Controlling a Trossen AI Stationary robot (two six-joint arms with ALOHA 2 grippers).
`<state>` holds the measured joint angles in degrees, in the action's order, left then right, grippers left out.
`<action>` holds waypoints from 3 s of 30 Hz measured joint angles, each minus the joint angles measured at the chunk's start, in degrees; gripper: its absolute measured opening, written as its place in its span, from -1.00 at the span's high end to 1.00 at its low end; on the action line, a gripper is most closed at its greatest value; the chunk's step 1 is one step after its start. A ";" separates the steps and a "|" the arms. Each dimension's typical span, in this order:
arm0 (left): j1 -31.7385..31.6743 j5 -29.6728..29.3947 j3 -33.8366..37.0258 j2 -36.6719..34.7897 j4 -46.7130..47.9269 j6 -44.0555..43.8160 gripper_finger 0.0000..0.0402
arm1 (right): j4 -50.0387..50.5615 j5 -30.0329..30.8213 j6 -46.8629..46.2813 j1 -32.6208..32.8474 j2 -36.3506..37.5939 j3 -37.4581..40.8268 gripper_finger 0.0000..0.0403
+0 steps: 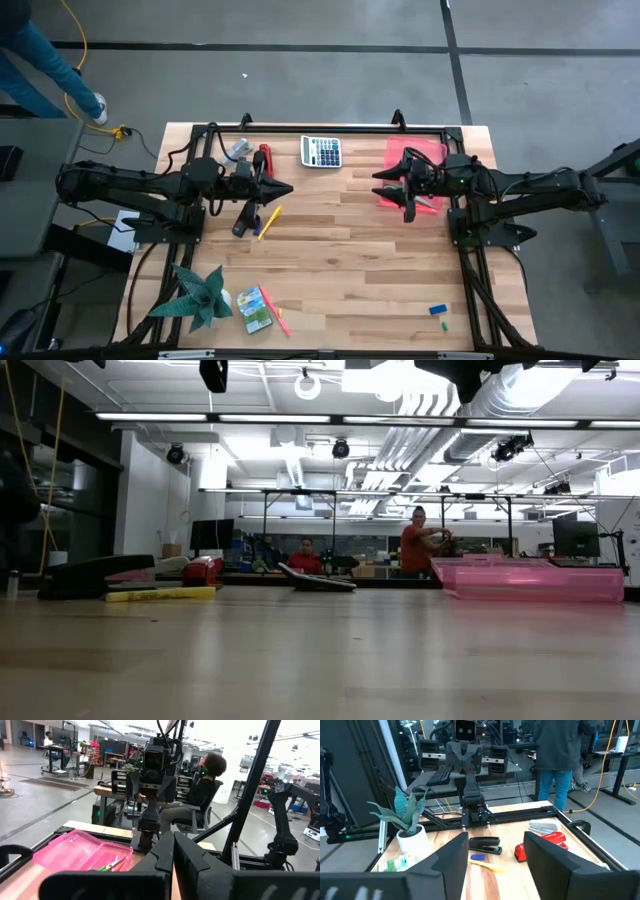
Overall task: Pack school essentials
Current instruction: Put the yellow pen into the pink supply box
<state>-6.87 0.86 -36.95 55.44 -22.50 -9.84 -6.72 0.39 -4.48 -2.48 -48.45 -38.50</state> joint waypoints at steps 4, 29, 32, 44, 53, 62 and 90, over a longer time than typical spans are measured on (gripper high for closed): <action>0.00 -0.02 0.00 -0.02 0.00 0.79 1.00 | -0.02 -0.01 0.01 0.00 0.00 0.00 0.37; -2.19 -11.10 -16.79 11.74 54.68 -18.47 0.03 | -0.04 3.70 0.45 0.00 -0.02 -0.07 1.00; -2.19 -10.98 -16.81 17.02 58.41 -23.56 -0.09 | 0.81 3.71 0.43 0.00 -0.02 -0.07 1.00; -2.22 -9.46 -16.79 35.95 66.03 -34.82 -0.11 | 1.78 3.71 0.00 0.00 -0.02 -0.07 1.00; -2.51 -5.38 -16.79 43.00 67.18 -38.23 -0.08 | 1.81 3.71 0.01 -0.01 -0.02 -0.07 1.00; -2.75 -1.26 -17.03 44.79 66.88 -38.19 0.19 | 1.82 3.73 0.41 -0.15 -0.02 -0.07 1.00; 9.63 -26.53 -11.56 7.50 30.60 -21.23 0.98 | 3.34 2.05 -0.62 -0.15 0.00 -0.07 1.00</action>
<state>2.76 -25.67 -48.51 62.94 8.10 -31.08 -3.38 2.44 -5.11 -2.63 -48.45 -38.57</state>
